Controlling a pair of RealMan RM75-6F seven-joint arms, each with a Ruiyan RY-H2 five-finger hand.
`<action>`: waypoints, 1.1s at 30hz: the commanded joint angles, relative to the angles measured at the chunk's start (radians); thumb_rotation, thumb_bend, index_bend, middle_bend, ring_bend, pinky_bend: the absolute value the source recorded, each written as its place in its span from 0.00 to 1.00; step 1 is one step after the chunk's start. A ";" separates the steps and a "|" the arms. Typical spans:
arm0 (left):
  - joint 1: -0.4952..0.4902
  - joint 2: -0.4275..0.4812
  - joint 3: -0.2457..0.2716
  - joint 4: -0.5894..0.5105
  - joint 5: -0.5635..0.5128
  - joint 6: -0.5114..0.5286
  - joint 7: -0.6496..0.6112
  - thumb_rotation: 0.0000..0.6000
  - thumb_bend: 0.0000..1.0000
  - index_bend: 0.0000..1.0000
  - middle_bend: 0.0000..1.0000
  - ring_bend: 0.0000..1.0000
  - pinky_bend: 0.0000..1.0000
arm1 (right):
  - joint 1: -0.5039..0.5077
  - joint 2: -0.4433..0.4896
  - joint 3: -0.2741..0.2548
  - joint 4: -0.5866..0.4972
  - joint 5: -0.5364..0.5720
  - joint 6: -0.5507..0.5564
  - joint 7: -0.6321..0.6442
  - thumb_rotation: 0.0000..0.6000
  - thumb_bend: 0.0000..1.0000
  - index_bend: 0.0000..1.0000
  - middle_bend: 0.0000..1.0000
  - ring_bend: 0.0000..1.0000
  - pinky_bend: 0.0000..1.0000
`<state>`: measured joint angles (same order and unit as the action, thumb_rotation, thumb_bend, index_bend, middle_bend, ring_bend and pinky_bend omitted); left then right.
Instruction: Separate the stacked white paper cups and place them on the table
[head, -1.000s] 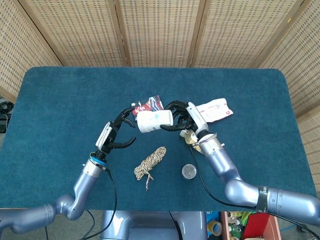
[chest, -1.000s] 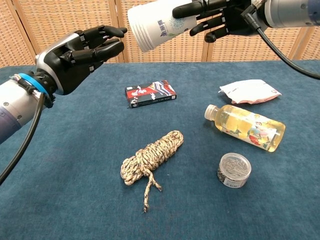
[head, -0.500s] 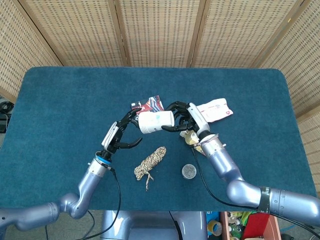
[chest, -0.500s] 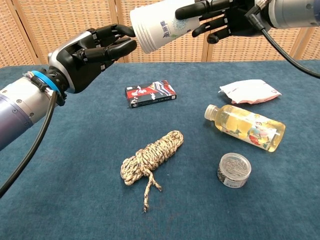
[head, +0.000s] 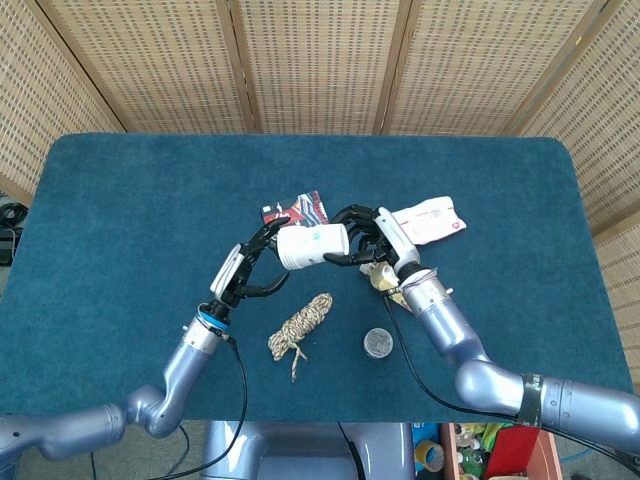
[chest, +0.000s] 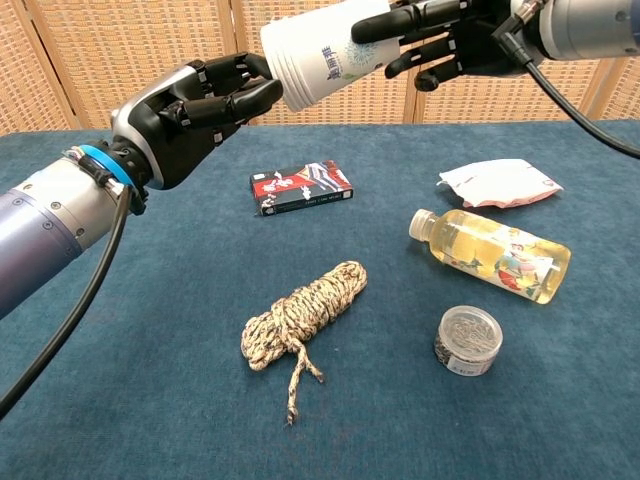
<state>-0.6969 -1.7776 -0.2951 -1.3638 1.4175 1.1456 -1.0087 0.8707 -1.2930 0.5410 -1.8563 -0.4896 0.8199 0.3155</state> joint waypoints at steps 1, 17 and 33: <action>-0.002 -0.004 -0.002 0.002 -0.003 0.000 0.001 1.00 0.36 0.55 0.13 0.00 0.00 | 0.000 0.001 -0.001 -0.001 -0.001 0.000 0.000 1.00 0.30 0.75 0.66 0.58 0.80; -0.016 -0.019 -0.015 0.005 -0.019 -0.008 0.012 1.00 0.41 0.60 0.15 0.00 0.00 | 0.000 0.007 -0.010 -0.009 -0.002 0.004 -0.003 1.00 0.30 0.75 0.67 0.58 0.80; -0.013 -0.027 -0.013 0.008 -0.026 -0.004 0.030 1.00 0.41 0.62 0.15 0.00 0.00 | -0.007 0.019 -0.014 -0.011 -0.010 -0.007 0.007 1.00 0.30 0.75 0.67 0.58 0.80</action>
<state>-0.7105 -1.8044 -0.3088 -1.3557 1.3922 1.1417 -0.9789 0.8639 -1.2747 0.5275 -1.8675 -0.4995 0.8135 0.3224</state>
